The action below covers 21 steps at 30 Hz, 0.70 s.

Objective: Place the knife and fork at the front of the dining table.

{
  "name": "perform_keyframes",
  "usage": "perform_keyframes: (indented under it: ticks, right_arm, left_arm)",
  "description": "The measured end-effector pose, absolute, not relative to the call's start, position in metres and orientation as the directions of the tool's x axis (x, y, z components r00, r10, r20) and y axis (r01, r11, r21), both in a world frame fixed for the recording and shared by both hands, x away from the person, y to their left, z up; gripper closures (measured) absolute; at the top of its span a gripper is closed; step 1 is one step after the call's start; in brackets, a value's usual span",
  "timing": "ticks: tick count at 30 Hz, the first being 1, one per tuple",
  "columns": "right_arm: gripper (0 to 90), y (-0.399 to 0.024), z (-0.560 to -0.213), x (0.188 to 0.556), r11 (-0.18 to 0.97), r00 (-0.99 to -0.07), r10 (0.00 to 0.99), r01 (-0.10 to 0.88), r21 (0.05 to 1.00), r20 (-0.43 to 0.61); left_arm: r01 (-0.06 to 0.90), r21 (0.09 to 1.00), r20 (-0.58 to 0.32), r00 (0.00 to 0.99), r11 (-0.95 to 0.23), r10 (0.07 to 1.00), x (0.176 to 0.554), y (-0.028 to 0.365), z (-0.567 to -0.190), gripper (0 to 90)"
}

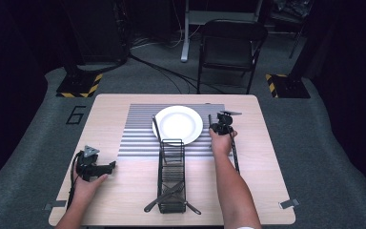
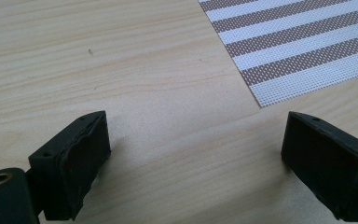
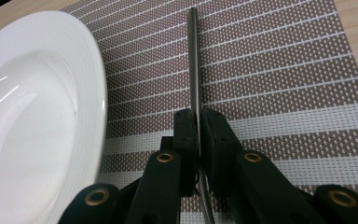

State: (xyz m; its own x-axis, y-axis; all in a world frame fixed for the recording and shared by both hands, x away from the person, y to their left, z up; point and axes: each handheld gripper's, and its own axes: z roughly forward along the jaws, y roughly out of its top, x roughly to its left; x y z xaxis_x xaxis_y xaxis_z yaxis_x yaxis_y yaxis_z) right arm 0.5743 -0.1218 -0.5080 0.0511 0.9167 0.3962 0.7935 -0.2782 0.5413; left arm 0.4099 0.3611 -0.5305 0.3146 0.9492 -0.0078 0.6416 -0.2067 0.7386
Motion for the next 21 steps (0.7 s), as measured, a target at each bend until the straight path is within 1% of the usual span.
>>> perform_keyframes:
  ticks: [2, 8, 10, 15, 21]
  right_arm:
    - [83.7, -0.125, -0.508, 0.574, -0.268, 0.046, 0.922, 0.792, 0.548, 0.385]
    - [82.9, -0.127, -0.509, 0.573, -0.279, 0.051, 0.917, 0.790, 0.546, 0.395]
    - [81.1, -0.127, -0.507, 0.571, -0.297, 0.066, 0.909, 0.795, 0.529, 0.411]
    - [79.9, -0.128, -0.505, 0.569, -0.301, 0.064, 0.907, 0.788, 0.537, 0.415]
    - [76.1, -0.131, -0.494, 0.561, -0.240, 0.026, 0.936, 0.779, 0.580, 0.352]
  left_arm:
    - [0.641, 0.739, -0.007, 0.315, -0.207, 0.949, 0.410, 0.361, -0.531, 7.4]
    - [0.640, 0.740, -0.008, 0.314, -0.206, 0.949, 0.410, 0.361, -0.531, 7.4]
    - [0.640, 0.740, -0.008, 0.314, -0.206, 0.949, 0.410, 0.361, -0.531, 7.5]
    - [0.640, 0.740, -0.008, 0.314, -0.205, 0.949, 0.410, 0.361, -0.531, 7.5]
    - [0.641, 0.739, -0.009, 0.315, -0.206, 0.949, 0.410, 0.361, -0.531, 7.5]
